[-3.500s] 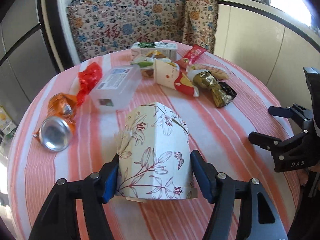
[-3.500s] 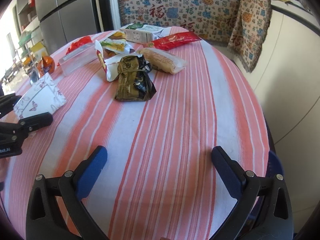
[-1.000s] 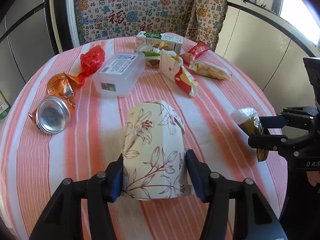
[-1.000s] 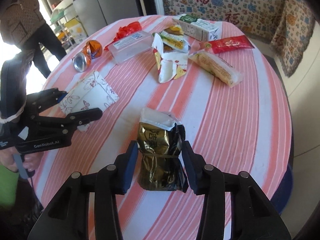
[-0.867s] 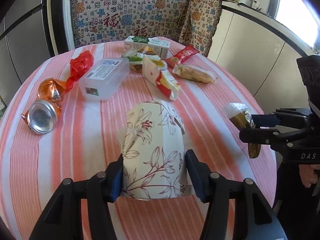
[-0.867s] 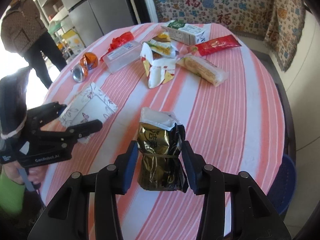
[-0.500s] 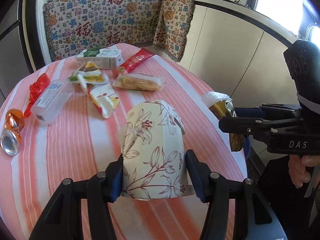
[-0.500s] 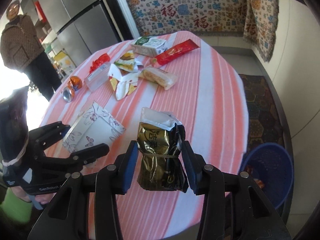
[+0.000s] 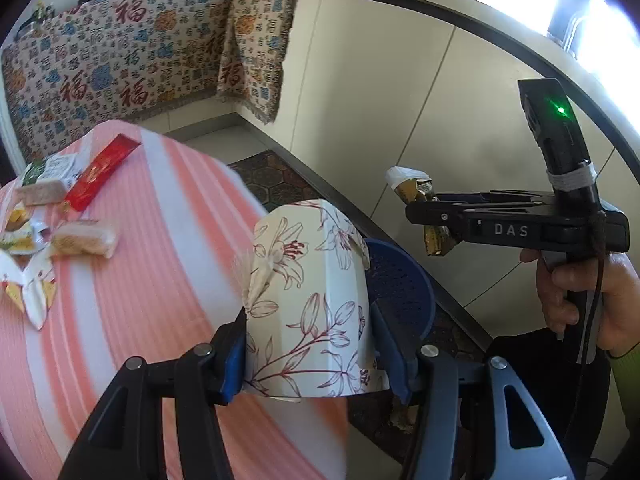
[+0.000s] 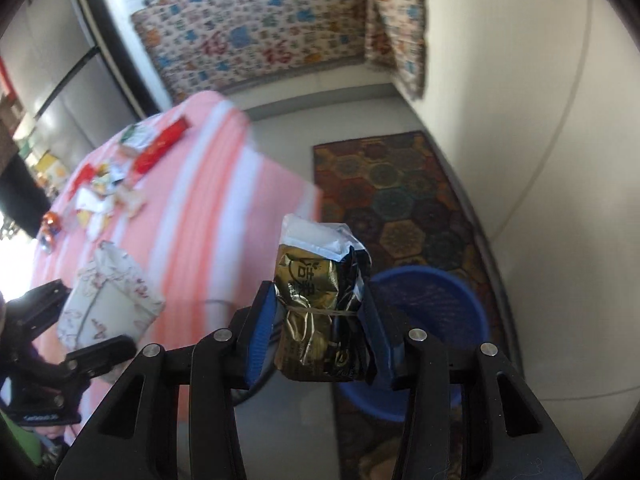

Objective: Collect trash
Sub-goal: 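Carry box and packet over the blue wastebasket and open both grippers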

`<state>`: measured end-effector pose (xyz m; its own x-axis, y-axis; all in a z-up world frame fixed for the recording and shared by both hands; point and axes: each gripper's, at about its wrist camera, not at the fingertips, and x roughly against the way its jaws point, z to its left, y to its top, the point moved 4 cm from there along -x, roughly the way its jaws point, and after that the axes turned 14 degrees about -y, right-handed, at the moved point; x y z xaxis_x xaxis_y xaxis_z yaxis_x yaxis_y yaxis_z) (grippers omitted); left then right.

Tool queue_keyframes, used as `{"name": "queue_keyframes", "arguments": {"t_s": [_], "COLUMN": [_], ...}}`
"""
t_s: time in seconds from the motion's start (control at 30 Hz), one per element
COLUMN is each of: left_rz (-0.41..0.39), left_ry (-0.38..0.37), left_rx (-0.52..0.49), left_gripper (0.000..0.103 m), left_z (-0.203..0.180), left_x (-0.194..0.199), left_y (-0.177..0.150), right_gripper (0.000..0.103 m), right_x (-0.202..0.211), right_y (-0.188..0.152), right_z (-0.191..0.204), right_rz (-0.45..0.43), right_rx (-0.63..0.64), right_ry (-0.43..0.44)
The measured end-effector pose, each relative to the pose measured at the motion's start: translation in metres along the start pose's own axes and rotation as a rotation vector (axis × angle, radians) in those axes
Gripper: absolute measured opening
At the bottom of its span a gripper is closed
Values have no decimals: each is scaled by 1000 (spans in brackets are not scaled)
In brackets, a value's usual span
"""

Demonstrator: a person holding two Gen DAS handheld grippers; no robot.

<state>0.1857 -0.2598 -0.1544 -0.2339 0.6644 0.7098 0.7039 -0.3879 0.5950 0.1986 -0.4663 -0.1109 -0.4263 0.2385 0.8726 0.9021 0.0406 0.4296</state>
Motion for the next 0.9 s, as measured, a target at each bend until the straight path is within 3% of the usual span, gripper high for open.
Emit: {"name": "queue_keyframes", "arguments": {"t_s": [0.3, 0.6, 0.9], "left_rz": [89, 182, 254], "left_ry": [-42, -37, -12], "left_rx": [-31, -27, -36], "left_gripper": [57, 58, 65], "left_z": [-42, -40, -34], "left_x": [-105, -197, -251], "left_y": [24, 25, 10], "right_gripper": [46, 46, 55], "right_x": [-43, -71, -75], "right_y": [-18, -28, -35], "right_z": [-88, -112, -132], "right_rz": [51, 91, 104], "right_rx": [-103, -139, -214], "right_ry": [-106, -88, -70]}}
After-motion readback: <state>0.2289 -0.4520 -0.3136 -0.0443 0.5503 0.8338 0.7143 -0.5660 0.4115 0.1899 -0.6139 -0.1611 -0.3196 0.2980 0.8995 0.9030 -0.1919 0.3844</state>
